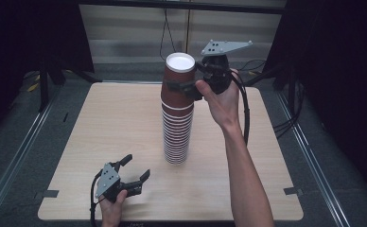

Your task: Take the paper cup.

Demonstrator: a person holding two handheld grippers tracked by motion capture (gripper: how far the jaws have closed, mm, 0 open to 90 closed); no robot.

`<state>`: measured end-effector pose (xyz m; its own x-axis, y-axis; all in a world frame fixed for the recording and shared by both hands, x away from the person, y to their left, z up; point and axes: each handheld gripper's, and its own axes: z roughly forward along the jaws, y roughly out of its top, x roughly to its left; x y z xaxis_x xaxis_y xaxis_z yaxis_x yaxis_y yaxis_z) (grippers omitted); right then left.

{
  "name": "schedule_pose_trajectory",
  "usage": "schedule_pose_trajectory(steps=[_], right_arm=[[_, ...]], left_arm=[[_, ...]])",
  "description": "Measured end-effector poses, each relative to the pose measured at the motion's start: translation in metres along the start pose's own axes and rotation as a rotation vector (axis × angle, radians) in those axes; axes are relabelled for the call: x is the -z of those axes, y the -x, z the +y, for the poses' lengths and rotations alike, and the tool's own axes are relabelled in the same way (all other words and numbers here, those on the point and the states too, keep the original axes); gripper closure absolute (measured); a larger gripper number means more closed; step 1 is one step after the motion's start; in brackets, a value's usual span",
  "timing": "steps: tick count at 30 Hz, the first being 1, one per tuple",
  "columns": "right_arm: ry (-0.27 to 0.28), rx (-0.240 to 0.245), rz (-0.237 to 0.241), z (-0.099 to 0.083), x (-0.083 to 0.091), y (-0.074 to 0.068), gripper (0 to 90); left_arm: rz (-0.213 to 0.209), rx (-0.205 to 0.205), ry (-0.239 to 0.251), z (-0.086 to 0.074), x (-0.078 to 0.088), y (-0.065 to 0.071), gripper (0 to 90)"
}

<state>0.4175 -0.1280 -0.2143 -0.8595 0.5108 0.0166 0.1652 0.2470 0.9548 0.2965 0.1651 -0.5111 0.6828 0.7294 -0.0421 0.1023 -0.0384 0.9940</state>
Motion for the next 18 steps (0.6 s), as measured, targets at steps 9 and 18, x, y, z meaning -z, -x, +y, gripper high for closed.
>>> schedule_pose_trajectory(steps=[9,18], right_arm=[[0.066,0.005,-0.002,0.002,0.008,-0.002,19.0],[0.164,-0.008,0.006,0.004,0.016,-0.001,19.2]], left_arm=[[-0.001,-0.004,-0.003,0.0,0.0,0.0,16.3],[0.001,-0.004,-0.002,0.0,0.0,0.0,16.3]])
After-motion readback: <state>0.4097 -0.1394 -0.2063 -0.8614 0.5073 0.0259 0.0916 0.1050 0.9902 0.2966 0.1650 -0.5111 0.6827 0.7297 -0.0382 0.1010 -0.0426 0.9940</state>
